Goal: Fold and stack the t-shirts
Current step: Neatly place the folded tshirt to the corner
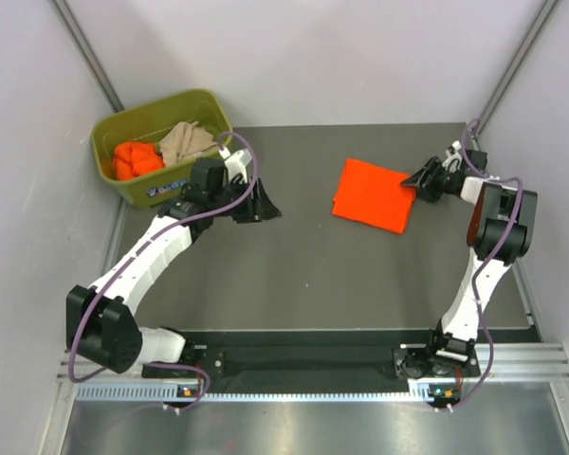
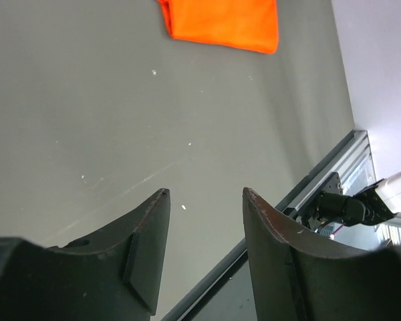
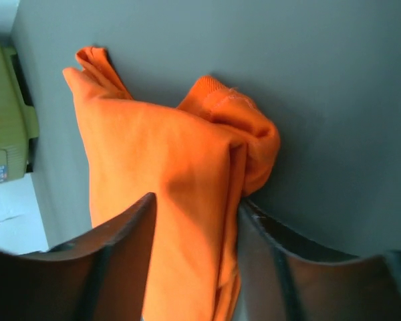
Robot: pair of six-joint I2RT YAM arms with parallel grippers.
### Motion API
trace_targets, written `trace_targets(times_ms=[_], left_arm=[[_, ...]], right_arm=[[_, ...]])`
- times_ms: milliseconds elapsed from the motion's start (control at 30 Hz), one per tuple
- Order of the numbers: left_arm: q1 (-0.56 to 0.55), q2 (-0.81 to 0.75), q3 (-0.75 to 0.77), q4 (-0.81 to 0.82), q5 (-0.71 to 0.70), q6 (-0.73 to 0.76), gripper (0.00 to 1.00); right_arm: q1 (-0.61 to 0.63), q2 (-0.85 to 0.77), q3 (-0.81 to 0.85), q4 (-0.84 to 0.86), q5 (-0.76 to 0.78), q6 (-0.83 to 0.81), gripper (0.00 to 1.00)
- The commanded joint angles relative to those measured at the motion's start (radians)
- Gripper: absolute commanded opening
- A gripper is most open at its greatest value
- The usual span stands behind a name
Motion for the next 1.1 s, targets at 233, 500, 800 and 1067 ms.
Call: trace_targets(times_ms=[233,500,800,1067], left_arm=[[0.061,0.021,0.033,-0.059,0.020,0.010,0.54],[0.075,0.070,0.065,-0.216,0.026,-0.004,0.54],[0.074,0.110,0.044,-0.299,0.008,-0.025,0.54],[0.075,0.177,0.066,-0.294,-0.015,-0.065,0.54]], right_arm=[[0.050,0.081,0.172,-0.264,0.270,-0.105,0.00],[0.051,0.216,0.741,-0.674,0.653,-0.541,0.00],[0.028,0.364,0.985,-0.509,0.901,-0.676,0.00],[0.016,0.472,1.091,-0.342,0.927,-0.535,0.00]])
